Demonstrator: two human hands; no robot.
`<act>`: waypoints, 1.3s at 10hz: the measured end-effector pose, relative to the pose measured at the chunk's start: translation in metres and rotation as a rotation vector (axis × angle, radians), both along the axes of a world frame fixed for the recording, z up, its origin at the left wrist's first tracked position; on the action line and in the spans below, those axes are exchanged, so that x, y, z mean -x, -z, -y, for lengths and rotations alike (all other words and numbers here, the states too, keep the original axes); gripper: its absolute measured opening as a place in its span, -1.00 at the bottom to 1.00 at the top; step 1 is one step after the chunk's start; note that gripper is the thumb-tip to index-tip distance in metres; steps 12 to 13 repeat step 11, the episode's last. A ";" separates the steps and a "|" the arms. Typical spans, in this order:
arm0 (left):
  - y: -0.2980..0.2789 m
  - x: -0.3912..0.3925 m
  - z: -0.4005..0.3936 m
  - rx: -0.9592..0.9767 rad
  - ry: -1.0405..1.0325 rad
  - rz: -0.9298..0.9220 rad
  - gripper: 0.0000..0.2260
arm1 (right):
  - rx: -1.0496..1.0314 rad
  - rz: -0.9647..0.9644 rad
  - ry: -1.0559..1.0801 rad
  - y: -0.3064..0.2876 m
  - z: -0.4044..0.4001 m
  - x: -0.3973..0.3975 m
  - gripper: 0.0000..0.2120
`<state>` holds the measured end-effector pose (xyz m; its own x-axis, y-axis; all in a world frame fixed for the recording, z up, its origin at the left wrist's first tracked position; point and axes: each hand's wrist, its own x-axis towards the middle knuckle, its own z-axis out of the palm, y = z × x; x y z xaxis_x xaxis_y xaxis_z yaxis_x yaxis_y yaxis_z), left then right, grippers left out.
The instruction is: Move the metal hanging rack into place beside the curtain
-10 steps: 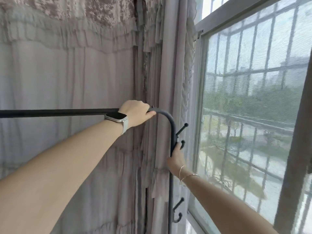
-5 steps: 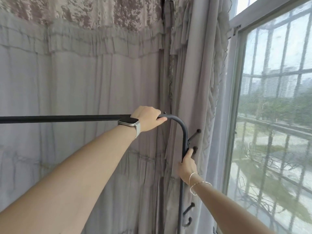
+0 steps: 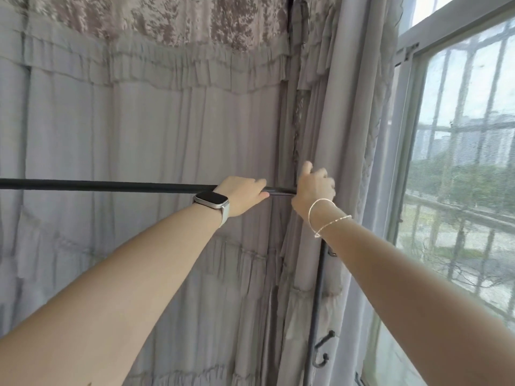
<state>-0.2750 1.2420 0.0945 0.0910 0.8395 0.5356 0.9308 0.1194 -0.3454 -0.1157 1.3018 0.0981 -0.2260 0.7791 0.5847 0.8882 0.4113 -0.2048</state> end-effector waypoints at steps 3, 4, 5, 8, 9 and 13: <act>0.005 0.123 0.139 -0.047 -0.046 0.173 -0.76 | -0.082 0.106 -0.405 0.009 0.084 0.105 -0.72; 0.011 0.191 0.209 -0.126 -0.104 0.206 -0.77 | -0.162 0.047 -0.416 0.018 0.115 0.139 -0.76; 0.018 0.271 0.296 -0.217 -0.184 0.158 -0.79 | -0.127 0.021 -0.369 0.020 0.140 0.164 -0.78; 0.017 0.372 0.423 -0.367 -0.115 0.626 -0.69 | 0.102 -0.353 -0.275 0.018 0.194 0.196 -0.82; 0.015 0.345 0.435 -0.476 0.098 1.014 -0.62 | 0.191 -0.697 -0.349 0.021 0.239 0.202 -0.72; 0.034 0.285 0.472 -0.596 0.449 1.600 -0.64 | 0.644 -1.201 -0.623 0.043 0.327 0.183 -0.66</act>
